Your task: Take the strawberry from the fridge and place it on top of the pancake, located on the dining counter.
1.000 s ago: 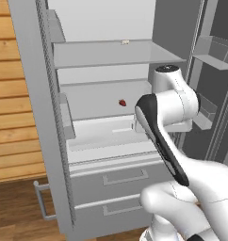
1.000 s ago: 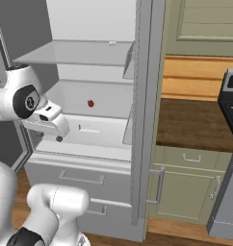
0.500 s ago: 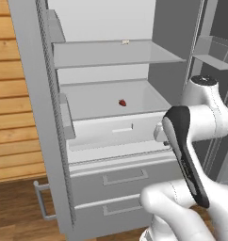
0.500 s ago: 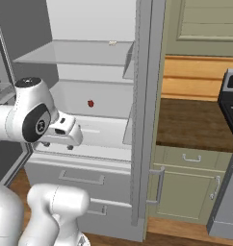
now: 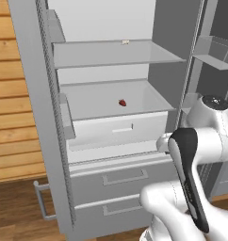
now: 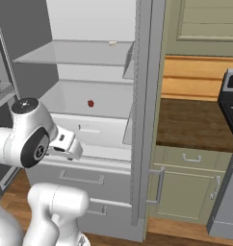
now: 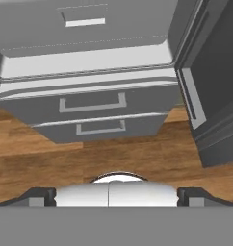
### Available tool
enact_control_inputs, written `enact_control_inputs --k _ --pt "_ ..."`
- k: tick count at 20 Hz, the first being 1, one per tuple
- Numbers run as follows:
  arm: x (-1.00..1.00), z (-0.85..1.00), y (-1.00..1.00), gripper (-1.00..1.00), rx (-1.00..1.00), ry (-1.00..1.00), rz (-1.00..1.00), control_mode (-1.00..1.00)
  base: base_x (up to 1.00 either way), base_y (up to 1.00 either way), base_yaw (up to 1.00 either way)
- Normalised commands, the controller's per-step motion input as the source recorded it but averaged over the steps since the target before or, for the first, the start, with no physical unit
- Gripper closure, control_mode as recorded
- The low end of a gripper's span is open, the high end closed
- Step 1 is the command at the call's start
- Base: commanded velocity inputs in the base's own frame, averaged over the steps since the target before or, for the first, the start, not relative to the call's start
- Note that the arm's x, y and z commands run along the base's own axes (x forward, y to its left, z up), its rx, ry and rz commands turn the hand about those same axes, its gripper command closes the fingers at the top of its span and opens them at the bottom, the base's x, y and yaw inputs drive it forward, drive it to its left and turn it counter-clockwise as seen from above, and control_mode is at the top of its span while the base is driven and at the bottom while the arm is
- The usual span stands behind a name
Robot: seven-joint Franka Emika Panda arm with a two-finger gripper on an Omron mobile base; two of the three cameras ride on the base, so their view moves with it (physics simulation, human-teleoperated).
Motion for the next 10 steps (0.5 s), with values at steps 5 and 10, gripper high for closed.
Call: enact_control_inputs --k 5,10 --pt "-0.02 -0.34 0.04 -1.00 0.00 0.00 -0.01 -1.00 0.00 0.00 0.00" --pt "0.00 -0.37 0.16 -1.00 0.00 0.00 0.01 -1.00 0.00 0.00 0.00"
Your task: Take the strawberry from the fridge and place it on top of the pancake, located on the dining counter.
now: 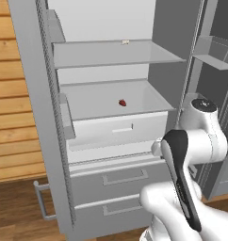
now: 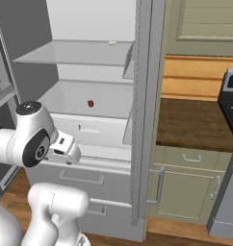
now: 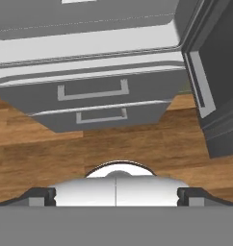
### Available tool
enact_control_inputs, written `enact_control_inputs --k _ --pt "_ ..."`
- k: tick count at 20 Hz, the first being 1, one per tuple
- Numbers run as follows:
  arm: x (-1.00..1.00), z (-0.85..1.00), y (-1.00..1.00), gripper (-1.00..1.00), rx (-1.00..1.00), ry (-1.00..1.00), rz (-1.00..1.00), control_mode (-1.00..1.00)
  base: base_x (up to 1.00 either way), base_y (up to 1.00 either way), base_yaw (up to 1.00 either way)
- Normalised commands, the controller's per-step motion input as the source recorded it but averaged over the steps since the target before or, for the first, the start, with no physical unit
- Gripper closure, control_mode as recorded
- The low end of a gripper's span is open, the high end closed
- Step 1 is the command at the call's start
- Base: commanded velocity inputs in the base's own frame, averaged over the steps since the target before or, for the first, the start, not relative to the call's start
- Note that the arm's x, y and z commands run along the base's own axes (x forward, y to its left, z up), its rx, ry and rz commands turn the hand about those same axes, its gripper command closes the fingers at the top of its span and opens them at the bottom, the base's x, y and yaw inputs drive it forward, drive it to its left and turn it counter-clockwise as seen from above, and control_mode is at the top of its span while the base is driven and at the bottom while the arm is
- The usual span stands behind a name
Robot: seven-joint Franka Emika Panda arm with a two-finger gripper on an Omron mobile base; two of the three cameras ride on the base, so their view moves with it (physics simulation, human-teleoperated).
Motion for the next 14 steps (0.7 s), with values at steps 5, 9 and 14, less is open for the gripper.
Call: enact_control_inputs --k 5,9,14 --pt "-0.01 -0.36 0.18 -1.00 0.00 0.00 0.01 -1.00 0.00 0.00 0.00" --pt "-0.13 -0.38 0.00 -1.00 -0.01 -0.02 0.00 -1.00 0.00 0.00 0.00" --pt "0.00 -0.02 0.00 -1.00 0.00 0.00 0.00 -1.00 0.00 0.00 0.00"
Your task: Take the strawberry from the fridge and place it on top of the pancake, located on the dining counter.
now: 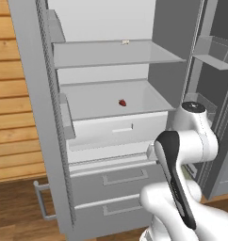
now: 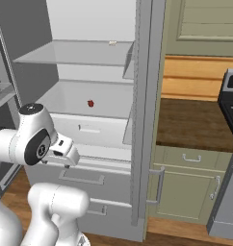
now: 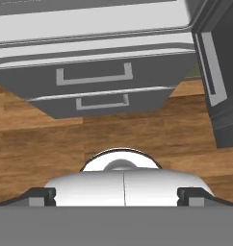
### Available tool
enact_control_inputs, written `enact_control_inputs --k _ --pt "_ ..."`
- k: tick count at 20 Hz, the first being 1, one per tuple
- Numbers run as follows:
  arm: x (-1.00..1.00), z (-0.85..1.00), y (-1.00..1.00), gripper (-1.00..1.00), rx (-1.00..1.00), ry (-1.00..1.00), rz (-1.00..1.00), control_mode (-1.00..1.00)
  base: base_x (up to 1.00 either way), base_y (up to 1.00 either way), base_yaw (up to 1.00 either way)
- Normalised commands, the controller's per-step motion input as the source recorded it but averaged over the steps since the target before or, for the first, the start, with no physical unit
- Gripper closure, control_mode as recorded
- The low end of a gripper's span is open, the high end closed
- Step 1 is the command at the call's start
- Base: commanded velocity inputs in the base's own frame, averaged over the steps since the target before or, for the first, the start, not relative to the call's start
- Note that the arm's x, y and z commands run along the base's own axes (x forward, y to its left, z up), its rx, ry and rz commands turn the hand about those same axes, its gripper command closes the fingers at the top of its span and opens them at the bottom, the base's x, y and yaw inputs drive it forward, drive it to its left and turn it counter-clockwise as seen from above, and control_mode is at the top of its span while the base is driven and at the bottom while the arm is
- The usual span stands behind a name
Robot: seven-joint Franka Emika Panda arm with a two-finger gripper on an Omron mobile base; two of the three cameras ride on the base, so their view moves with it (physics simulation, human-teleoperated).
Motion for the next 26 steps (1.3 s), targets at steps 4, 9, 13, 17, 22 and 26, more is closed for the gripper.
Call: enact_control_inputs --k 4,9,13,17,22,26 --pt "0.00 0.00 0.00 -1.00 0.00 0.00 0.00 -1.00 0.00 0.00 0.00" --pt "0.00 0.00 0.04 -1.00 0.00 -0.01 0.00 1.00 0.00 0.06 0.00" --pt "0.00 0.00 0.00 -1.00 0.00 0.00 0.00 1.00 0.35 0.29 0.00" --pt "0.00 0.00 0.00 -1.00 0.00 0.00 0.00 1.00 0.51 0.20 0.00" --pt "0.00 0.00 0.00 -1.00 0.00 0.00 0.00 1.00 0.59 0.01 0.00" --pt "0.00 0.00 0.00 -1.00 0.00 0.00 0.00 1.00 0.46 0.01 0.00"
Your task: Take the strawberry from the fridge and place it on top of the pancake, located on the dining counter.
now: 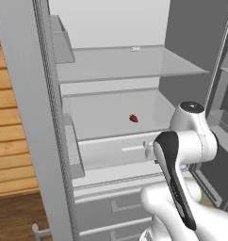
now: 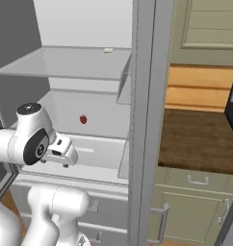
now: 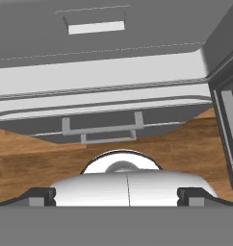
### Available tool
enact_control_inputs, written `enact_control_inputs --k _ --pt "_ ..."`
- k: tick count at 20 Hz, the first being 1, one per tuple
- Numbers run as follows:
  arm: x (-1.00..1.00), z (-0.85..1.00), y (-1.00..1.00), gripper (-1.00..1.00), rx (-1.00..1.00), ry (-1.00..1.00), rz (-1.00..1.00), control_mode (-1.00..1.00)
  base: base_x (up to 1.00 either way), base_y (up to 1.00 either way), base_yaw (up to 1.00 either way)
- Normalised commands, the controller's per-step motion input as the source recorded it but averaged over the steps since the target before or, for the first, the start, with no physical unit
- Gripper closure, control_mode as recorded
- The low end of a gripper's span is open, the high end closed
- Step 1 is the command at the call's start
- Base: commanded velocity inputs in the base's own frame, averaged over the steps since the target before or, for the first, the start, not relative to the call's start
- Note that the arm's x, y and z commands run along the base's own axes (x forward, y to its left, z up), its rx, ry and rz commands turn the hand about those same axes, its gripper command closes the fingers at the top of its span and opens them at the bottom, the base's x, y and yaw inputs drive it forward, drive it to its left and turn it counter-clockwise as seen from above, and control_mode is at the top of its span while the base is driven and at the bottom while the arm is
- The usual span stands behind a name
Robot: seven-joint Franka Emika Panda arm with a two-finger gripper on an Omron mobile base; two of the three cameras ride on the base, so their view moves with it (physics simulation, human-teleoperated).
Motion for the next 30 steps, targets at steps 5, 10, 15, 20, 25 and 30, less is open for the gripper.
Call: enact_control_inputs --k 5,10,15,20,25,30 --pt "0.00 0.00 0.00 -1.00 0.00 0.00 0.00 1.00 0.40 0.05 0.00" --pt "0.00 0.00 0.00 -1.00 0.00 0.00 0.00 1.00 0.47 0.08 0.00" --pt "0.00 0.00 0.00 -1.00 0.00 0.00 0.00 1.00 0.41 0.09 0.00" --pt "0.00 0.00 0.00 -1.00 0.00 0.00 0.00 1.00 0.32 0.01 0.00" --pt "0.34 0.06 0.13 -1.00 -0.08 -0.38 0.05 -1.00 0.00 0.00 0.00" --pt "0.73 0.02 0.01 -1.00 -0.02 -0.35 0.20 -1.00 0.00 0.00 0.00"
